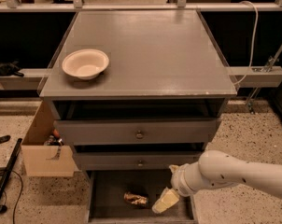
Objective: Pick orange can from bottom drawer and place on counter
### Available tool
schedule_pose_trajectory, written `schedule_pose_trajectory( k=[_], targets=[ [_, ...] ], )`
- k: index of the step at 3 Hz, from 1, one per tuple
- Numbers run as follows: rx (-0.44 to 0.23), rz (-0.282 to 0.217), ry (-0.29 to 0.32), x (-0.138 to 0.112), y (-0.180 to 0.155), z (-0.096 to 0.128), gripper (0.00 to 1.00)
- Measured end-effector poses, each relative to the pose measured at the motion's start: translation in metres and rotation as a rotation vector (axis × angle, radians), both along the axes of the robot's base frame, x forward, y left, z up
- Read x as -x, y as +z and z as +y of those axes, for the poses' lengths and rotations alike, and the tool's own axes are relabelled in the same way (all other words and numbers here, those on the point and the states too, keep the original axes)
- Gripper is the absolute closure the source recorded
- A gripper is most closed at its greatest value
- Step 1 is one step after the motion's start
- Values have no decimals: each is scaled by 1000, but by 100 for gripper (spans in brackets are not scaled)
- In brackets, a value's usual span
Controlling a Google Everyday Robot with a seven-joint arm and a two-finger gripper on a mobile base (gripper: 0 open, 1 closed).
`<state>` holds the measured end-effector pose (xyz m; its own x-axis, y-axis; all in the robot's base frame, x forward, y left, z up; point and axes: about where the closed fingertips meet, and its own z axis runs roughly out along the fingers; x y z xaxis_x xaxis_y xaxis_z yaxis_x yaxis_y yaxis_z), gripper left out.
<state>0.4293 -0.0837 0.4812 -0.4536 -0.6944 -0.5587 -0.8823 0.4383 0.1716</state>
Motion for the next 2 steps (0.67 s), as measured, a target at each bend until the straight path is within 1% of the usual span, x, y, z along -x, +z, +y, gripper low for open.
schedule_pose_trajectory(
  k=[1, 2],
  targets=[
    [-9, -15, -74, -6, -41, -12, 0],
    [14, -63, -142, -12, -79, -36, 0]
  ],
)
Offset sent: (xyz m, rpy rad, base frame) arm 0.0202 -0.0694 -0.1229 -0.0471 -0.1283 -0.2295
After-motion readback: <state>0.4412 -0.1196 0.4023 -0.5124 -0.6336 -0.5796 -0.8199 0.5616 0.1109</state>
